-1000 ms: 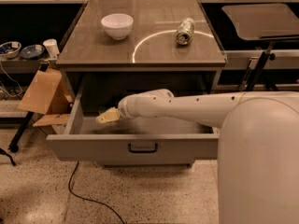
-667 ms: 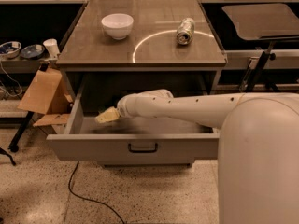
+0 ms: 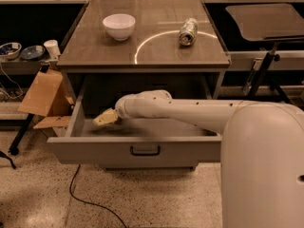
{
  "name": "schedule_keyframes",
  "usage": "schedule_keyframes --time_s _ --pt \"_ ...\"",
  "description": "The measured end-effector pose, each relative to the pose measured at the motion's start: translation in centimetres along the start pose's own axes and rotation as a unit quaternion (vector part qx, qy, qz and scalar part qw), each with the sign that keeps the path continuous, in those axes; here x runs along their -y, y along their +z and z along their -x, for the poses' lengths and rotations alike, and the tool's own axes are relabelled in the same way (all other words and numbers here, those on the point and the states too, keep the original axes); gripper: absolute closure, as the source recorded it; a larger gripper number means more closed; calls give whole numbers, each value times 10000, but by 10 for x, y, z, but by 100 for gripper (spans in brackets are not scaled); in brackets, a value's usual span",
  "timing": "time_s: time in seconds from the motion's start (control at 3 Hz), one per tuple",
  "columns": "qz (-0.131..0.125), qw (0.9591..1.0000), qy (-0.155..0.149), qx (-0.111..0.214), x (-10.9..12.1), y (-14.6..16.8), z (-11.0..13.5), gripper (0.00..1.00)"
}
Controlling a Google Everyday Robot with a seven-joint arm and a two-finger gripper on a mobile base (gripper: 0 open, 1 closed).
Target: Pick sponge from top drawer and place on counter
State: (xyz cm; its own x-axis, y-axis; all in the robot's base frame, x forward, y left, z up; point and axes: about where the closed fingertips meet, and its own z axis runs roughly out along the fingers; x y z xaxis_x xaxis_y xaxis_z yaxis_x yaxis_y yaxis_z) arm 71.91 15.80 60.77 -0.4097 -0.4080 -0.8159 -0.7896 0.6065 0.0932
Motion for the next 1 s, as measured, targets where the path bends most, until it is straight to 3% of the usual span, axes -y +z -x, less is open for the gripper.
schedule_keyframes --time_s 1.0 --pt "-221 9997 123 59 11 -10 2 73"
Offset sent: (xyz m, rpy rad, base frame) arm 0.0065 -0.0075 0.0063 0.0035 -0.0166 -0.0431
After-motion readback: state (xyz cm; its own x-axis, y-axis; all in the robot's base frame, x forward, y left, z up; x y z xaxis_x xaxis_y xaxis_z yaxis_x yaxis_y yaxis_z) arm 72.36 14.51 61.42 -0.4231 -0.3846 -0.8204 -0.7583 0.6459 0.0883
